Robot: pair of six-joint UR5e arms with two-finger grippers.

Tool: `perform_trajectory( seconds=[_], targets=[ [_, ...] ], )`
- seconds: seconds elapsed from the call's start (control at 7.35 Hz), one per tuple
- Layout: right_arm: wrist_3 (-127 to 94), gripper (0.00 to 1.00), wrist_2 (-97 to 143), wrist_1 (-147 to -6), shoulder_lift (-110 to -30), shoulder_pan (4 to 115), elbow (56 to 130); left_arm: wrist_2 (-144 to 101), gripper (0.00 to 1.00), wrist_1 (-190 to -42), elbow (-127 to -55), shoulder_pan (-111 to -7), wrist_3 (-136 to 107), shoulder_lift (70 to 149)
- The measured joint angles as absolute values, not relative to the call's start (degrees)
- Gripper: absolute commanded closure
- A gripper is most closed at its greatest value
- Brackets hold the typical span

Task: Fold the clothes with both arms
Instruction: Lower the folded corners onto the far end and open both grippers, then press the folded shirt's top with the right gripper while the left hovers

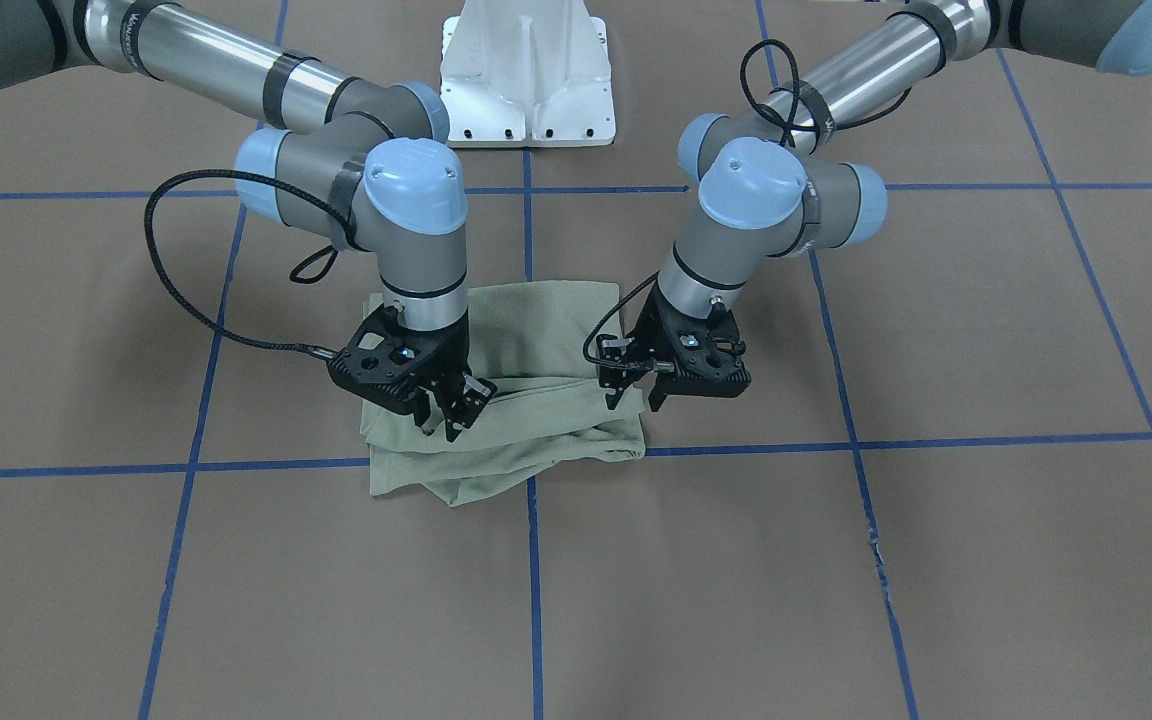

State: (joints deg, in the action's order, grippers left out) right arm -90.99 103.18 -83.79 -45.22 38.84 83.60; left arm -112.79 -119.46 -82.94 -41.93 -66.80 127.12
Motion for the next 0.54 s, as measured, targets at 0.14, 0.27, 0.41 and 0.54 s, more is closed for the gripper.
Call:
perform_trajectory(
  seconds=[0.14,0.27,0.41,0.54],
  targets=[
    [-90.29,0.0,104.63,-83.89,-46.03,38.94,85.56,-114.91,0.0,-119.49,-83.11,-43.23,-63.5,126.26],
    [-89.93,0.0,104.62,-84.11,-47.38,37.04,88.29,-115.85,0.0,-119.56,-83.18,-43.87,-61.64,125.7],
    [-88.34,0.0,101.71,-84.41,-48.66,32.54,90.35,-116.2,0.0,-119.61,-83.2,-44.12,-60.89,125.46],
    [-85.13,0.0,96.81,-84.6,-49.1,28.09,90.41,-116.31,0.0,-119.91,-83.23,-44.18,-60.76,125.36]
  ],
)
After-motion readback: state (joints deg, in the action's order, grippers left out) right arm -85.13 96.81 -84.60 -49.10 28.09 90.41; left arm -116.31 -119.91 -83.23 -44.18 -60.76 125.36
